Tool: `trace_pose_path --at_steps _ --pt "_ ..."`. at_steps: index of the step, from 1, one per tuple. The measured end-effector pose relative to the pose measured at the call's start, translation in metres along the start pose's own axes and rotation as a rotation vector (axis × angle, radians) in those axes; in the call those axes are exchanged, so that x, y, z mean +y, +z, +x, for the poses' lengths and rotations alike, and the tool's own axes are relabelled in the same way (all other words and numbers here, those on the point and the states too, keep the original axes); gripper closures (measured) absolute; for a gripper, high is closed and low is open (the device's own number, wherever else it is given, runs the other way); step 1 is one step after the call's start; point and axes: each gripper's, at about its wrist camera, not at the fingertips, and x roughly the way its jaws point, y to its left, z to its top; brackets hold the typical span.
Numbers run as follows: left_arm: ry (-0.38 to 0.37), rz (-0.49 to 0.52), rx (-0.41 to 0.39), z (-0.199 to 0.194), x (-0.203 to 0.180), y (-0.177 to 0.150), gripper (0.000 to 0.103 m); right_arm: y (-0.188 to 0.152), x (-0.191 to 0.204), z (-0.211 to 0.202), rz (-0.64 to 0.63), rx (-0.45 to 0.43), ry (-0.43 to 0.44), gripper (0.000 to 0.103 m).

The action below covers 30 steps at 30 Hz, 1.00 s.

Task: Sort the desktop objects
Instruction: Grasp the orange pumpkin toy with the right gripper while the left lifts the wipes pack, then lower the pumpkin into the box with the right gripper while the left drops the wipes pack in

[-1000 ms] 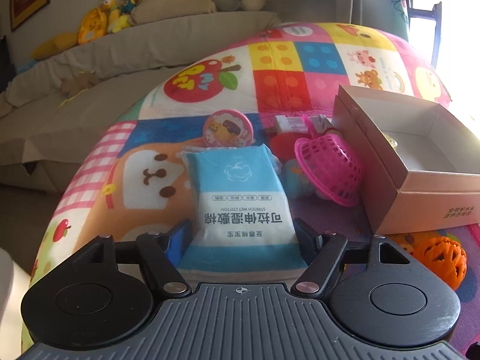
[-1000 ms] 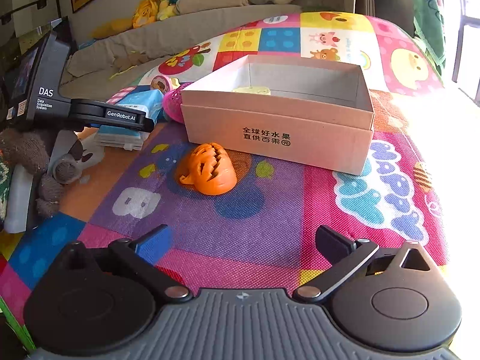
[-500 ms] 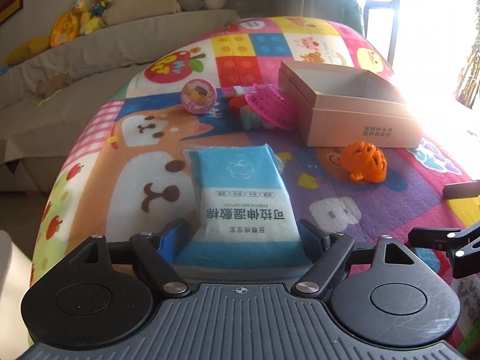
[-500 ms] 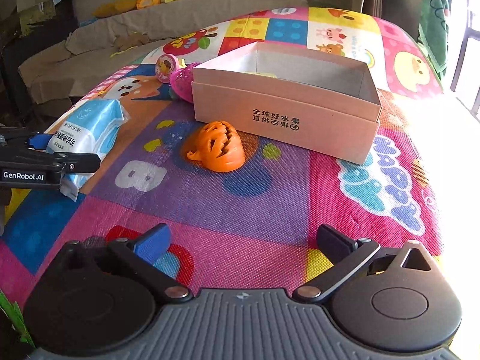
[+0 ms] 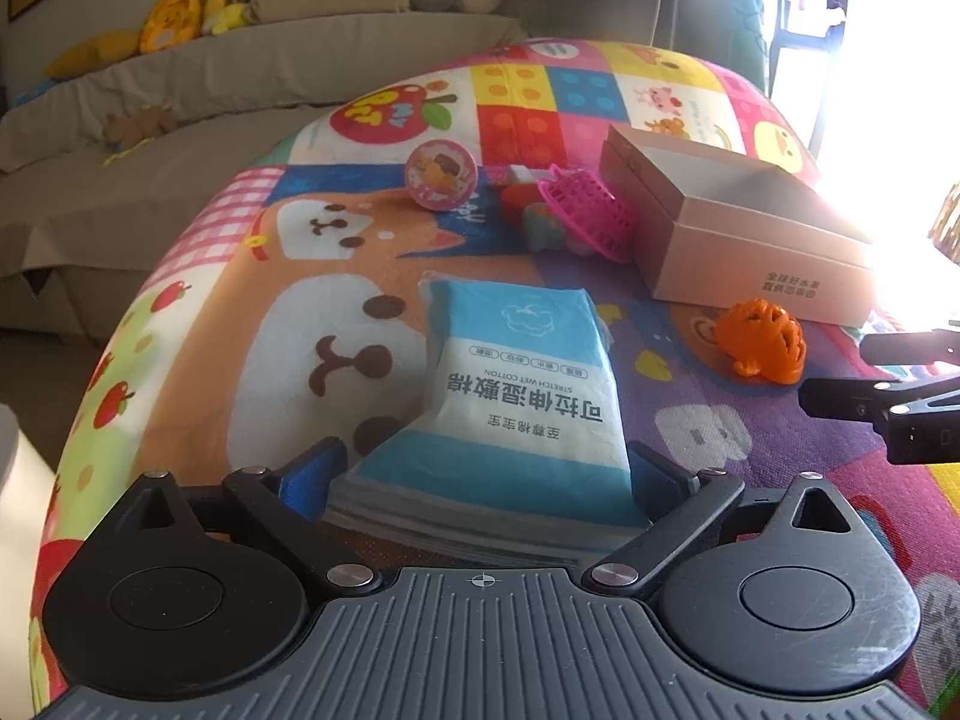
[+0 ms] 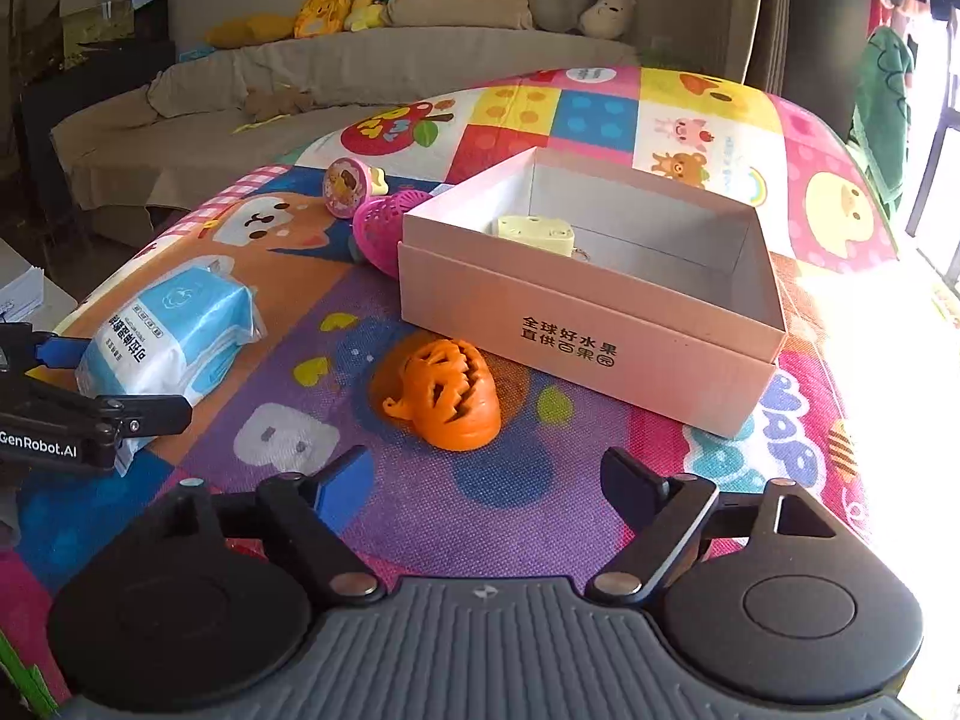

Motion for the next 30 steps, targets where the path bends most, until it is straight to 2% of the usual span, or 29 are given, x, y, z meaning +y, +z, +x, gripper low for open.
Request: trace_pose_path --at_steps 2,5,8,9,12,18,19,22,24,25,27,30 --pt "-0.003 -0.002 -0.002 0.0 0.0 0.0 0.002 0.006 0.003 0.01 0.022 0.002 -0.012 0.029" --pt "-0.01 -0.01 -0.004 -0.001 0.001 -0.001 0.002 0.016 0.002 0.023 0.087 0.007 0.013 0.029" --pt "-0.016 -0.015 -0.008 -0.002 0.001 -0.001 0.002 0.023 0.005 0.035 0.104 0.007 0.002 0.029" --pt "-0.02 -0.018 -0.01 -0.002 0.002 -0.001 0.002 0.024 0.005 0.039 0.103 0.007 0.002 0.033" --pt "-0.026 -0.021 -0.015 -0.004 0.003 0.002 0.002 0.026 0.007 0.049 0.093 0.048 0.011 0.056" --pt "0.016 0.03 -0.031 0.005 -0.011 0.021 0.002 0.021 0.0 0.025 0.082 0.038 0.029 0.058" --pt "0.021 0.042 -0.033 0.006 -0.014 0.024 0.006 0.019 -0.002 0.018 0.077 0.031 0.03 0.058" --pt "0.035 0.088 -0.018 0.011 -0.021 0.029 0.031 0.013 -0.01 -0.005 0.072 0.019 0.036 0.058" --pt "0.036 0.112 -0.004 0.011 -0.025 0.027 0.036 0.008 -0.017 -0.018 0.074 0.024 0.041 0.058" --pt "0.037 0.125 -0.004 0.01 -0.027 0.026 0.043 0.006 -0.022 -0.026 0.08 0.03 0.045 0.058" --pt "0.006 0.135 -0.005 0.005 -0.03 0.029 0.045 0.004 -0.029 -0.041 0.095 0.028 0.057 0.058" --pt "-0.106 0.157 -0.063 -0.011 -0.043 0.058 0.045 0.015 -0.044 -0.073 0.11 -0.06 0.04 0.058"
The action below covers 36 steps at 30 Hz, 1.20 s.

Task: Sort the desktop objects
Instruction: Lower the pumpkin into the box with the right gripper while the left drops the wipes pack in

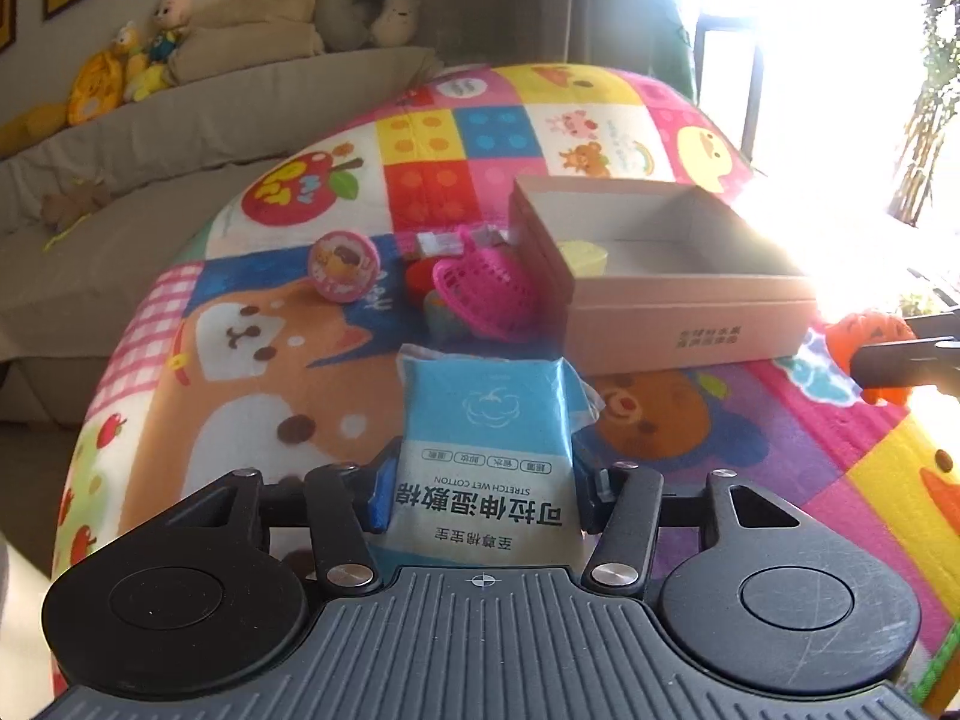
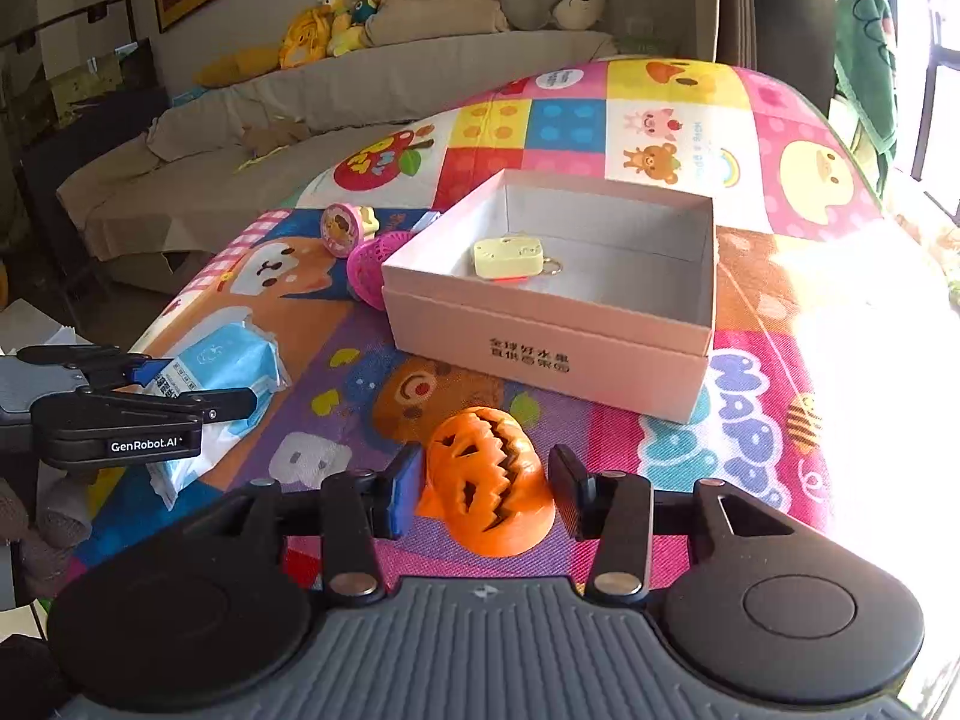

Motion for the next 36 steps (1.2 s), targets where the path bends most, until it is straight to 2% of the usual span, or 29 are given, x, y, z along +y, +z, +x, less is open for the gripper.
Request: trace_pose_path --at_steps 3,5,8,10,11,13,15,16,18,24,26,29,31,33,36 --pt "-0.08 0.038 -0.126 -0.009 -0.015 0.052 0.045 0.032 -0.013 -0.027 0.005 -0.144 -0.058 0.058" --pt "-0.13 0.035 -0.18 -0.005 -0.027 0.085 0.045 0.057 -0.025 -0.037 0.021 -0.235 -0.123 0.058" --pt "-0.151 0.066 -0.236 0.015 -0.052 0.119 0.045 0.085 -0.045 -0.033 0.073 -0.276 -0.173 0.058" --pt "-0.181 0.049 -0.231 0.035 -0.062 0.133 0.043 0.099 -0.058 -0.025 0.11 -0.271 -0.181 0.058" --pt "-0.202 0.035 -0.222 0.048 -0.065 0.138 0.039 0.104 -0.064 -0.02 0.125 -0.268 -0.185 0.058" --pt "-0.196 0.011 -0.192 0.066 -0.065 0.141 0.026 0.114 -0.074 -0.009 0.149 -0.255 -0.201 0.058" --pt "-0.176 -0.037 -0.166 0.071 -0.052 0.132 0.023 0.118 -0.082 0.002 0.168 -0.232 -0.228 0.058" --pt "-0.178 -0.052 -0.162 0.068 -0.045 0.125 0.018 0.118 -0.086 0.007 0.173 -0.217 -0.23 0.058" --pt "-0.147 -0.055 -0.163 0.059 -0.034 0.106 0.012 0.112 -0.088 0.015 0.165 -0.194 -0.22 0.058" --pt "-0.029 0.021 -0.098 0.044 -0.018 0.043 0.009 0.102 -0.075 0.06 0.145 -0.1 -0.184 0.058" --pt "-0.025 0.013 -0.072 0.042 -0.013 0.029 0.008 0.104 -0.067 0.073 0.138 -0.087 -0.176 0.058" --pt "-0.012 -0.023 -0.041 0.043 -0.004 0.017 0.008 0.117 -0.056 0.095 0.076 -0.141 -0.224 0.058" --pt "0.023 -0.044 -0.029 0.043 0.003 0.012 0.007 0.128 -0.058 0.11 0.08 -0.11 -0.236 0.052" --pt "0.043 -0.064 -0.027 0.039 0.012 0.007 0.006 0.131 -0.06 0.117 0.117 -0.057 -0.186 0.052" --pt "0.054 -0.095 -0.013 0.034 0.023 -0.002 0.005 0.116 -0.044 0.117 0.054 -0.013 -0.124 0.052"
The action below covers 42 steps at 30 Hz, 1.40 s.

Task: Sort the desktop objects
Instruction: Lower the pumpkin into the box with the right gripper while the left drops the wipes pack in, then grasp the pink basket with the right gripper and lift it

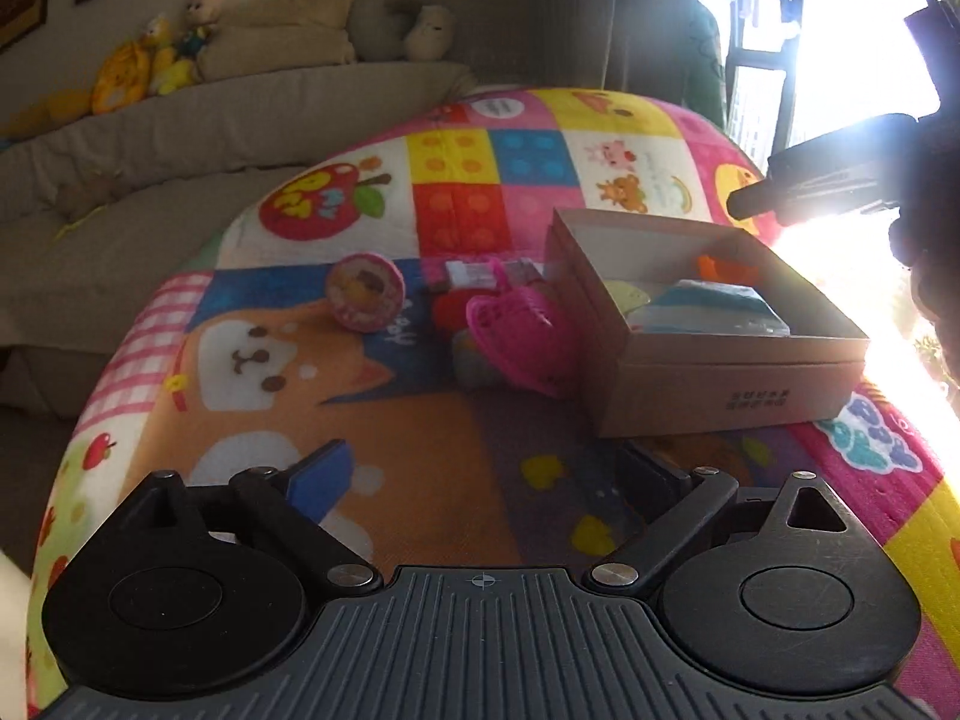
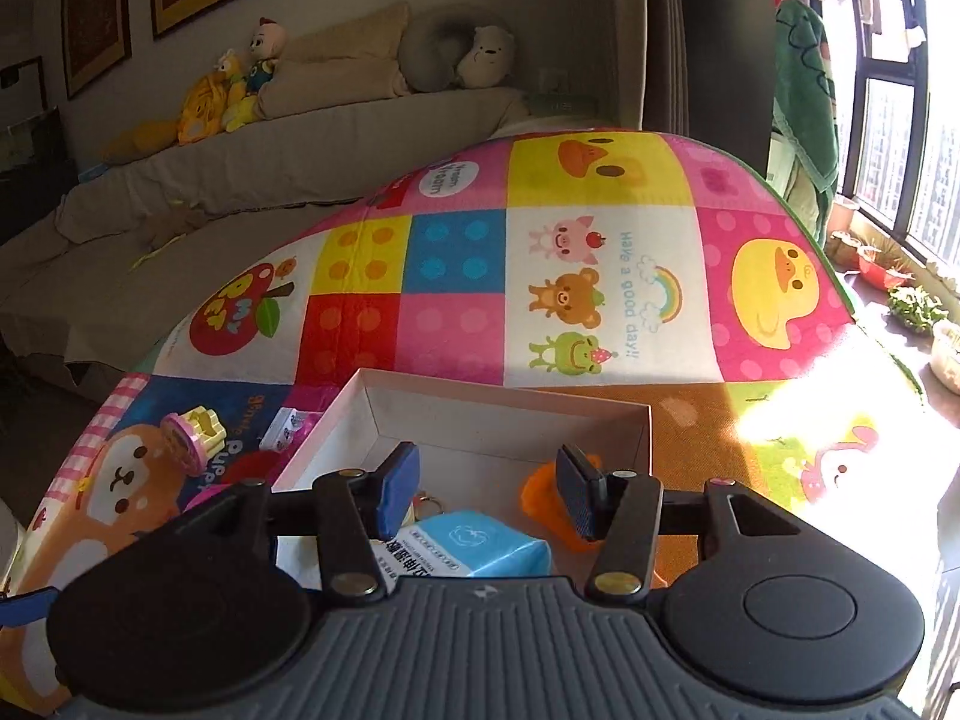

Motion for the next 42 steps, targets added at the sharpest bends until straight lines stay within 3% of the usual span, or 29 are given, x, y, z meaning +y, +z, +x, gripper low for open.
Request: trace_pose_path --at_steps 3,5,10,14,20,23,29,33,35,38,42 --pt "0.006 -0.018 0.018 0.001 0.007 -0.006 0.005 -0.024 0.015 0.005 -0.053 0.077 0.04 0.065" --pt "0.005 -0.029 0.02 0.0 0.008 -0.009 0.005 -0.036 0.022 0.01 -0.078 0.109 0.036 0.066" --pt "0.007 -0.035 0.015 -0.001 0.008 -0.01 0.004 -0.049 0.019 0.027 -0.106 0.11 -0.097 0.066" --pt "0.017 -0.02 -0.007 0.004 0.009 -0.006 0.004 -0.049 0.009 0.001 -0.033 0.056 -0.042 0.066" --pt "-0.02 -0.048 -0.04 0.03 0.009 0.022 0.004 -0.065 0.026 -0.053 -0.073 -0.038 0.026 0.053" --pt "0.015 -0.06 -0.043 0.038 0.007 0.031 0.006 -0.07 0.035 -0.068 -0.119 -0.062 0.03 0.049" --pt "0.061 -0.005 -0.047 0.021 0.014 0.009 0.006 -0.05 0.061 -0.074 -0.202 -0.074 0.102 0.039" --pt "0.071 -0.046 -0.011 0.009 0.031 -0.01 0.006 -0.017 0.095 -0.045 -0.229 0.003 0.23 0.039" --pt "0.053 -0.058 -0.003 0.001 0.035 -0.017 0.006 0.002 0.111 -0.018 -0.218 0.058 0.253 0.04" --pt "0.031 -0.044 -0.016 -0.014 0.035 -0.027 0.005 0.025 0.132 0.034 -0.181 0.151 0.231 0.051" --pt "0.007 -0.022 -0.039 -0.032 0.033 -0.035 0.003 0.032 0.154 0.1 -0.221 0.238 0.104 0.061"
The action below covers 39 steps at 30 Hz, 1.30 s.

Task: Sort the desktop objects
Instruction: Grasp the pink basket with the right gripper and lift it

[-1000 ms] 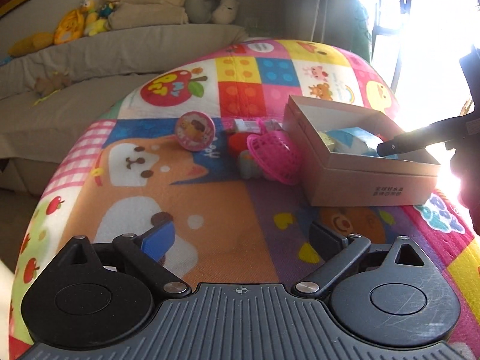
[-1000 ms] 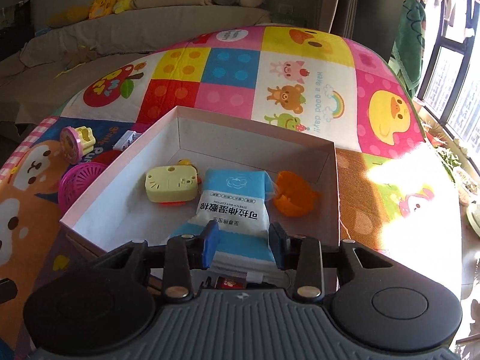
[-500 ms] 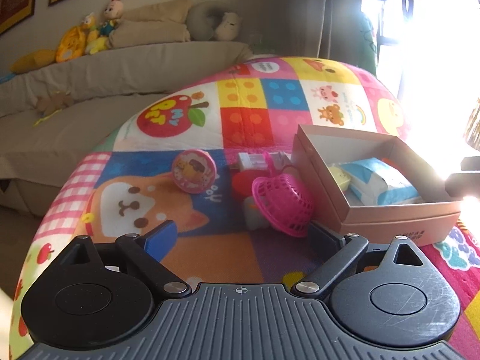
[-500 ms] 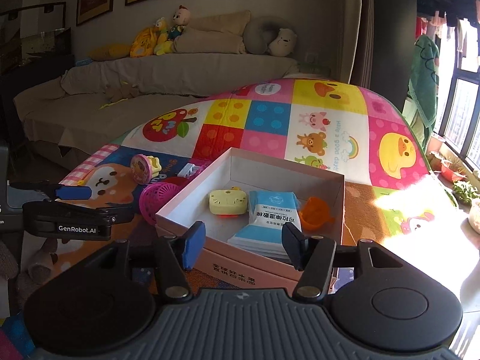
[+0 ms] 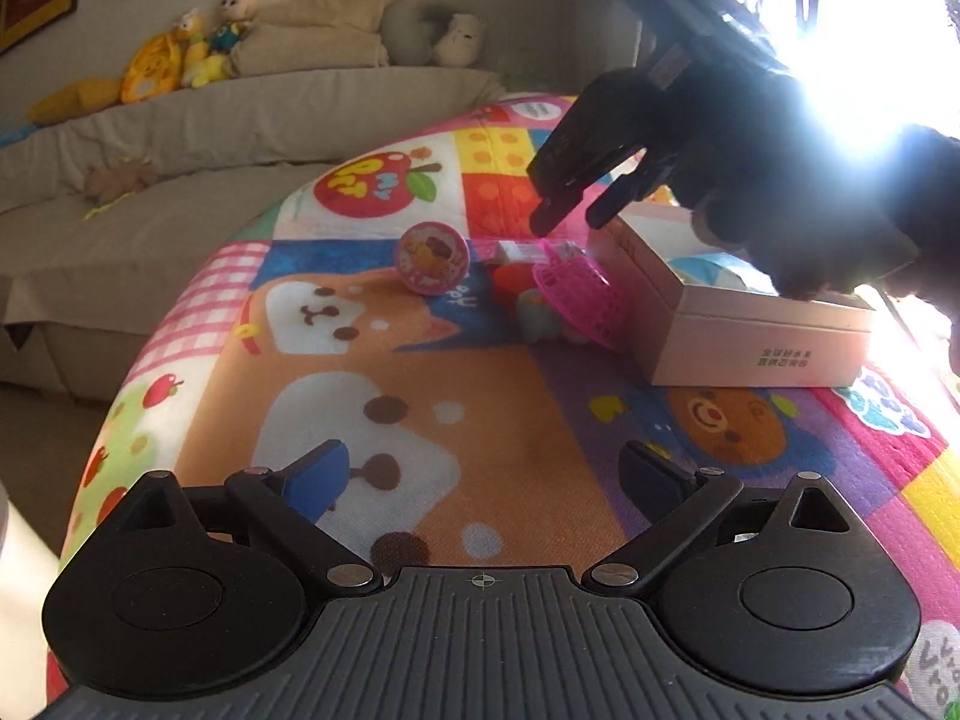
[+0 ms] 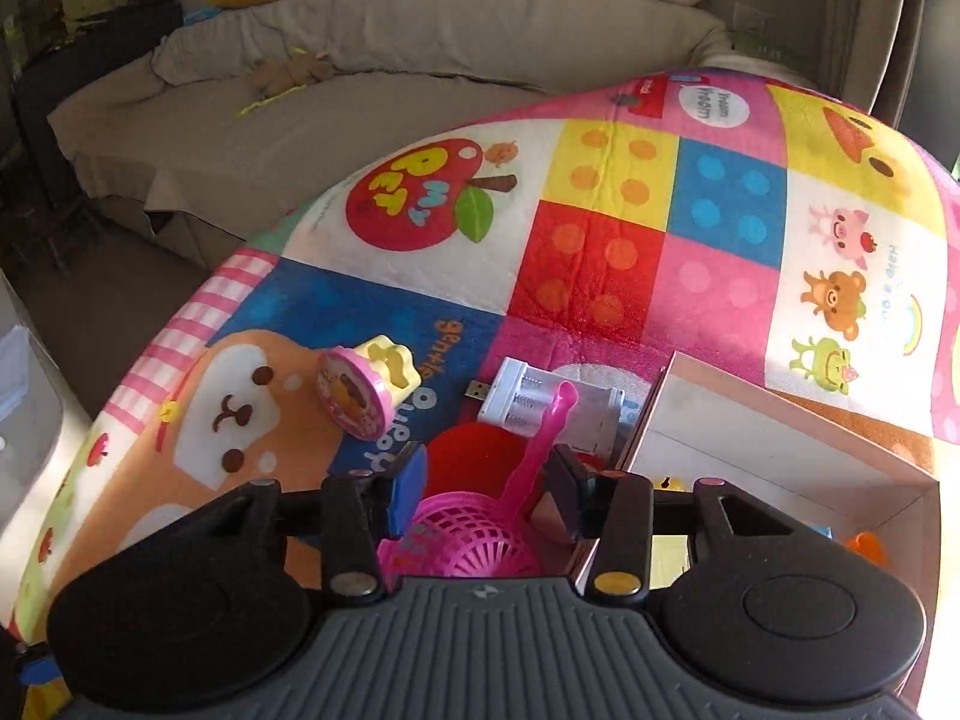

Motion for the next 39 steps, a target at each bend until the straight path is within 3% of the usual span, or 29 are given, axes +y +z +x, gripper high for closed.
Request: trace_pose_path --at_steps 4,9,15,18,20,21,22,23,29,30,31,32,39 --pt "-0.032 -0.011 -0.002 -0.009 0.003 -0.005 0.003 0.002 0.006 0.035 -0.007 0.099 -0.055 0.066" --pt "-0.038 -0.03 0.018 -0.009 0.007 -0.009 0.003 -0.018 0.025 0.019 -0.019 0.146 0.076 0.061" --pt "-0.065 -0.007 0.047 -0.013 0.002 -0.015 0.003 -0.06 0.044 -0.024 -0.06 0.234 0.317 0.063" --pt "-0.075 0.013 0.059 -0.015 -0.002 -0.018 0.003 -0.077 0.04 -0.057 -0.074 0.172 0.369 0.062" --pt "-0.075 0.019 0.067 -0.016 -0.005 -0.02 0.003 -0.087 0.033 -0.077 -0.088 0.099 0.351 0.049" --pt "-0.075 0.021 0.071 -0.016 -0.006 -0.02 0.002 -0.093 0.029 -0.084 -0.083 0.062 0.334 0.034" --pt "-0.074 0.023 0.074 -0.016 -0.007 -0.021 0.002 -0.098 0.024 -0.088 -0.068 0.039 0.321 0.025" --pt "-0.075 0.025 0.078 -0.016 -0.008 -0.021 0.002 -0.103 0.021 -0.088 -0.053 0.032 0.322 0.023" --pt "-0.091 0.092 0.1 -0.016 -0.025 -0.02 0.002 -0.124 0.018 -0.065 0.064 0.063 0.4 0.024" --pt "-0.091 0.104 0.101 -0.016 -0.028 -0.02 0.002 -0.128 0.022 -0.063 0.056 0.058 0.397 0.03" --pt "-0.091 0.113 0.102 -0.017 -0.03 -0.02 0.002 -0.131 0.026 -0.063 0.039 0.046 0.391 0.042" --pt "-0.089 0.12 0.103 -0.017 -0.033 -0.02 0.002 -0.132 0.027 -0.065 0.026 0.037 0.387 0.042" --pt "-0.068 0.126 0.12 -0.015 -0.035 -0.02 0.001 -0.155 0.003 -0.123 -0.027 -0.098 0.305 0.044"
